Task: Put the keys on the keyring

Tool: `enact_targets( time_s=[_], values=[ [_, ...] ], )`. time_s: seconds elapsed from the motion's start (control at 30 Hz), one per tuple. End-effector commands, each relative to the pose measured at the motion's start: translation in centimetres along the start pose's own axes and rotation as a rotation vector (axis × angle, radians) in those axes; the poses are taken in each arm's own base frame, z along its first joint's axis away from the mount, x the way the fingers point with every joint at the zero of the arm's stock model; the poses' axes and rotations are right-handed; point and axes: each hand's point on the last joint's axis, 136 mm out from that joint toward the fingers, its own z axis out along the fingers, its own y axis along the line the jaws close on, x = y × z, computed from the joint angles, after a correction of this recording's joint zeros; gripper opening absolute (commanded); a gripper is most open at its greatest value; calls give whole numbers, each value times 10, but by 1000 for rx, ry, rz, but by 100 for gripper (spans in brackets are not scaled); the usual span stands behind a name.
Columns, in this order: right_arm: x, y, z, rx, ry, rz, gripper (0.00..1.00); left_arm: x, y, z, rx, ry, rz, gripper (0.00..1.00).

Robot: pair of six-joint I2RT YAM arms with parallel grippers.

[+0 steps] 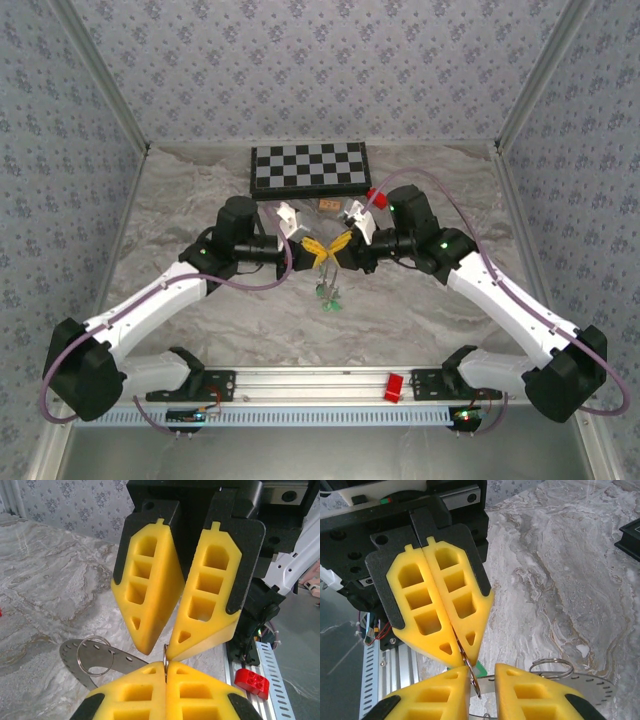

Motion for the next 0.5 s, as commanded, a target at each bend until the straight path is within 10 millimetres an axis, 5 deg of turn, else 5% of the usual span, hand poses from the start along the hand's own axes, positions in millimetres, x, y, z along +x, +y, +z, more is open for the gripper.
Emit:
enact_targets(
  time_s=[0.0, 0.47],
  values=[
    [3, 8, -1, -27, 16, -18, 18, -15, -11, -6, 36, -39, 58, 0],
    [5, 19, 0, -79, -6, -32, 13, -14, -11, -5, 43, -42, 54, 0]
  ],
)
